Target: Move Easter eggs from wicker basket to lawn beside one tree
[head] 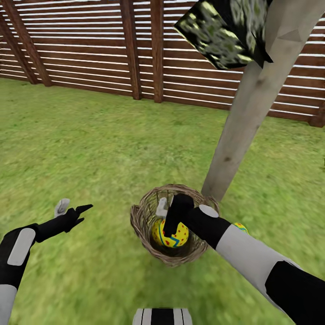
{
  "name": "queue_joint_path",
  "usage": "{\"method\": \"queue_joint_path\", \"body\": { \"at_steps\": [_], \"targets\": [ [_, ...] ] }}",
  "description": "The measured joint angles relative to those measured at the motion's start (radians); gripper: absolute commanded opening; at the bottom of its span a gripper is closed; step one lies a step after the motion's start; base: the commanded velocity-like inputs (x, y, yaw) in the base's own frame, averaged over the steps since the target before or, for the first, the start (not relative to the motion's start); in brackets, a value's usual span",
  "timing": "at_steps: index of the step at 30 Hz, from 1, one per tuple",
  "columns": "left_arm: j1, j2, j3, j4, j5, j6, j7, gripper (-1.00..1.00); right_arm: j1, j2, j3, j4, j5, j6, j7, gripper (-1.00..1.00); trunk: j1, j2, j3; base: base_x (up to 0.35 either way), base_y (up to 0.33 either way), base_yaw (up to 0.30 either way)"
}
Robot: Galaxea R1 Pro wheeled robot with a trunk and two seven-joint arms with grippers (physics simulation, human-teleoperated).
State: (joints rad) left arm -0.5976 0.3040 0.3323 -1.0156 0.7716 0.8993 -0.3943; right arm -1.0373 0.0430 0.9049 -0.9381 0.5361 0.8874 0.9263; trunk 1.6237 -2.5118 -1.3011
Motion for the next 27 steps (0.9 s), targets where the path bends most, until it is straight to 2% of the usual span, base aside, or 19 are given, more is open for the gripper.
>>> {"method": "queue_joint_path", "body": {
  "at_steps": [2,3,6,7,9,10,11,12,13,14,16,18,20,22,23,24,25,27],
  "targets": [
    [0.0,0.0,0.0,0.0,0.0,0.0,0.0,1.0,0.0,0.001,-0.009,-0.01,0.001,0.002,0.001,-1.0,-0.001,0.0,0.008,-0.021,0.0,0.0],
    [0.0,0.0,0.0,0.0,-0.001,0.0,0.0,1.0,0.0,0.001,-0.043,-0.02,0.003,0.002,0.001,-1.0,-0.002,0.001,0.012,-0.005,0.0,0.0],
    [0.0,0.0,0.0,0.001,-0.001,0.0,0.0,1.0,0.001,-0.001,-0.223,-0.124,0.003,0.004,0.003,-1.0,-0.003,0.001,0.023,-0.001,0.0,0.0],
    [0.0,0.0,0.0,0.001,-0.001,0.0,0.0,1.0,0.001,-0.004,-0.264,-0.187,0.002,0.01,0.003,-1.0,-0.004,0.002,0.027,0.0,0.0,0.0],
    [0.0,0.0,0.0,0.002,-0.001,0.0,0.0,1.0,0.002,-0.011,-0.34,-0.345,0.002,0.079,0.005,-1.0,-0.005,0.002,0.035,0.0,0.0,0.0],
    [0.0,0.0,0.0,0.002,-0.001,0.0,0.0,1.0,0.003,-0.013,-0.365,-0.408,0.002,0.1,0.012,-1.0,-0.005,0.002,0.039,0.0,0.0,0.0],
    [0.0,-0.001,0.0,0.002,-0.001,0.0,0.0,1.0,0.004,-0.013,-0.38,-0.441,0.003,0.109,0.019,-1.0,-0.005,0.003,0.043,0.0,0.0,0.0],
    [0.0,-0.001,0.0,0.001,-0.001,0.0,0.0,1.0,0.004,-0.014,-0.423,-0.466,0.006,0.111,0.024,-1.0,-0.006,0.003,0.047,0.0,0.0,0.0],
    [0.0,-0.001,0.0,0.001,-0.001,0.0,0.0,1.0,0.007,-0.012,-0.523,-0.481,0.011,0.109,0.033,-1.0,-0.006,0.003,0.05,0.0,0.0,0.0],
    [0.0,-0.001,-0.001,0.001,-0.001,0.0,0.0,1.0,0.017,-0.011,-0.597,-0.486,0.007,0.11,0.055,-1.0,-0.007,0.003,0.054,-0.041,0.0,0.0],
    [0.0,-0.008,-0.001,0.002,-0.002,0.0,0.0,1.0,0.045,-0.007,-0.705,-0.49,0.005,0.11,0.118,-1.0,-0.007,0.004,0.062,-0.263,0.0,0.0],
    [0.0,-0.015,-0.002,0.001,-0.003,0.0,0.001,1.0,0.074,-0.005,-0.796,-0.5,0.004,0.108,0.139,-1.0,-0.008,0.004,0.07,-0.325,0.0,0.0],
    [0.0,-0.017,-0.001,0.001,-0.003,0.0,0.001,1.0,0.09,-0.008,-0.913,-0.505,-0.018,0.103,0.187,-1.0,-0.009,0.005,0.077,-0.335,0.0,0.0],
    [0.0,-0.017,-0.002,0.002,-0.003,0.0,0.002,1.0,0.094,-0.011,-0.969,-0.505,-0.042,0.101,0.251,-1.0,-0.01,0.005,0.085,-0.293,0.0,0.0],
    [0.0,-0.017,-0.002,0.002,-0.003,0.0,0.002,1.0,0.099,-0.012,-0.995,-0.505,-0.044,0.1,0.264,-1.0,-0.01,0.005,0.089,-0.128,0.0,0.0],
    [0.0,-0.017,-0.002,0.002,-0.003,0.0,0.002,1.0,0.11,-0.011,-1.04,-0.505,-0.045,0.099,0.27,-1.0,-0.011,0.006,0.093,-0.042,0.0,0.0],
    [0.0,-0.017,-0.001,0.003,-0.003,0.0,0.002,1.0,0.122,-0.011,-1.11,-0.506,-0.045,0.097,0.276,-1.0,-0.011,0.006,0.097,-0.017,0.0,0.0],
    [0.0,-0.017,-0.001,0.003,-0.003,0.0,0.002,1.0,0.138,-0.013,-1.207,-0.504,-0.053,0.097,0.28,-1.0,-0.012,0.006,0.104,-0.004,0.0,0.0]
  ]
}}
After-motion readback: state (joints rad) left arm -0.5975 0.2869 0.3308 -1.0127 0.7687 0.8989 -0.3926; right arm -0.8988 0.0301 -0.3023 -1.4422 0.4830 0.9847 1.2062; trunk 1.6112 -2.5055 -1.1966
